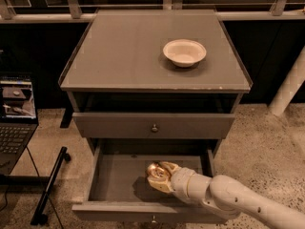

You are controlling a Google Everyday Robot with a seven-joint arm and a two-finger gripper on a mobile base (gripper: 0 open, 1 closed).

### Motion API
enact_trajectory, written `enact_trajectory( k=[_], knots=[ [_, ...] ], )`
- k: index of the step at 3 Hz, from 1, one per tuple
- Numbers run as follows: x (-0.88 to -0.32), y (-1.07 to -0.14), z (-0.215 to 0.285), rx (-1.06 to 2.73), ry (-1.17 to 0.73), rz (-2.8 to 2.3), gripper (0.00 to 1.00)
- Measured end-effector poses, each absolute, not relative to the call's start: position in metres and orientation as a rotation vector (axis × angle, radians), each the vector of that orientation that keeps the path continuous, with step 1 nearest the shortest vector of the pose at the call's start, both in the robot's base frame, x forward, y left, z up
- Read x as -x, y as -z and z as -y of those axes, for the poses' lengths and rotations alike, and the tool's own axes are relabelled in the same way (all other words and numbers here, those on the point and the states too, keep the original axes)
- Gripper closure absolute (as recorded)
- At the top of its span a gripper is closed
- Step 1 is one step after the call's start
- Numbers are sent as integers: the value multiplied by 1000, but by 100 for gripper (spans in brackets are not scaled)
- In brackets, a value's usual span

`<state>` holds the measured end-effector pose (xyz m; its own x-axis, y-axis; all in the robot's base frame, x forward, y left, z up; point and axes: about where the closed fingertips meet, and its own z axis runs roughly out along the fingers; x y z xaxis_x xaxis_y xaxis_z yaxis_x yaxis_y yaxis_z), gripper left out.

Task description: Pick orange can from middle drawer and place on counter

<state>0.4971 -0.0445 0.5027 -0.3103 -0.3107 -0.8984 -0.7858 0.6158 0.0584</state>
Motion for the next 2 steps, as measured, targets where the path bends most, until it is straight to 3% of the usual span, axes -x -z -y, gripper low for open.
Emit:
enact_trajectory(
  k=[2],
  knots=[
    [-495, -613, 27, 1018, -556, -1743, 100]
  ],
)
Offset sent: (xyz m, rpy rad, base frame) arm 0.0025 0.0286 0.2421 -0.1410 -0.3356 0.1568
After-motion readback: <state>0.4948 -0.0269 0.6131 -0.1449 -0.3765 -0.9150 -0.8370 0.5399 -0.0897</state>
